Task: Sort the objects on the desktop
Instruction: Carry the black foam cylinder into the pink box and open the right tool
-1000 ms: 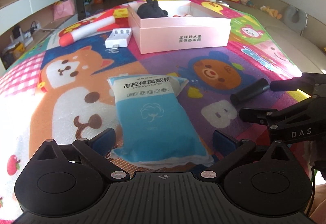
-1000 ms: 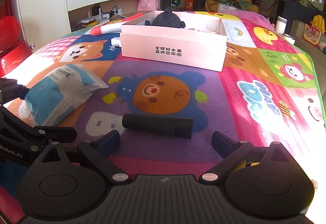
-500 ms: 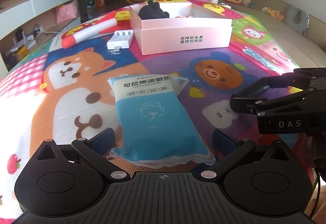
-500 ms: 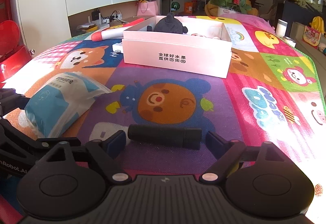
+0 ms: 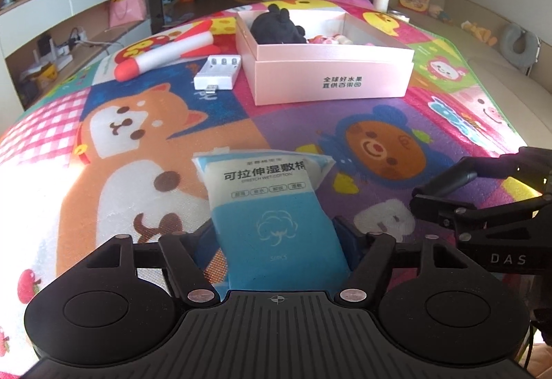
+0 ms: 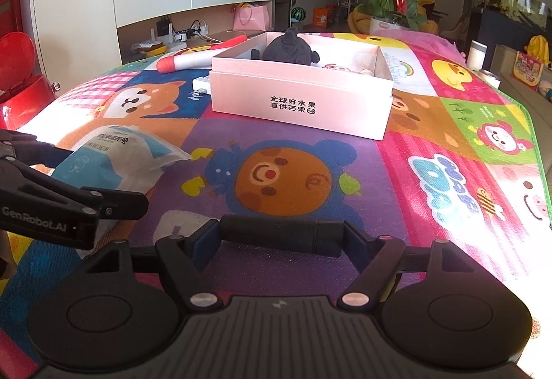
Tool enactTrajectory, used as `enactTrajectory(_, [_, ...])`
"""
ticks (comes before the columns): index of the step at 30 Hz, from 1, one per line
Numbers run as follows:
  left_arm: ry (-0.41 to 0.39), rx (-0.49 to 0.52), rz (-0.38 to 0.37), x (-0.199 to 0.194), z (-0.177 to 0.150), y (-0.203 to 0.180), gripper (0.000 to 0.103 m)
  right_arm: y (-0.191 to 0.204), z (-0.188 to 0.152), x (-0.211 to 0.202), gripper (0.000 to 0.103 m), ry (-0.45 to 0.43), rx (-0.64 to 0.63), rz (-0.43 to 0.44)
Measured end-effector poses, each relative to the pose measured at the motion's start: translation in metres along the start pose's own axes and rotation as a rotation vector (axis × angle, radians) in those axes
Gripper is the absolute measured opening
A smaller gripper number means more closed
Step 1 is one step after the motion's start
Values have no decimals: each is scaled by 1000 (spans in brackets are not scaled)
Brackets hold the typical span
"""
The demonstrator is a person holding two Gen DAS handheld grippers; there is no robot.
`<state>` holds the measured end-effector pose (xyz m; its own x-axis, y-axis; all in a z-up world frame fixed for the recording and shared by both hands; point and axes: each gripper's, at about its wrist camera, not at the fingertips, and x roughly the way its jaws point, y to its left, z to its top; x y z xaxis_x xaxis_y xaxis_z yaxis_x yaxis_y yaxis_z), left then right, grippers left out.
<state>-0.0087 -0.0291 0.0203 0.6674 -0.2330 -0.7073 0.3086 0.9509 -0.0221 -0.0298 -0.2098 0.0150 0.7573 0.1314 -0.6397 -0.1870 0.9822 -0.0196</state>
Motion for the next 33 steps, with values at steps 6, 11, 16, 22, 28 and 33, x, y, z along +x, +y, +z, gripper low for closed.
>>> enactTrajectory(6, [-73, 36, -15, -15, 12, 0, 61, -15, 14, -16, 76, -51, 22, -11])
enactTrajectory(11, [-251, 88, -16, -29, 72, -6, 61, -41, 51, -46, 76, -213, 46, -66])
enactTrajectory(16, [-382, 172, -50, -11, 146, -25, 62, -62, 80, -64, 76, -327, 84, -80])
enactTrajectory(22, [-357, 147, -54, 39, 180, -25, 92, -72, 96, -56, 76, -339, 79, -122])
enactTrajectory(28, [-290, 113, -35, 35, 114, 2, 97, -79, 107, -34, 76, -299, 58, -142])
enactTrajectory(33, [-212, 20, -27, 23, 69, 25, 100, -78, 139, 0, 76, -269, 80, -75])
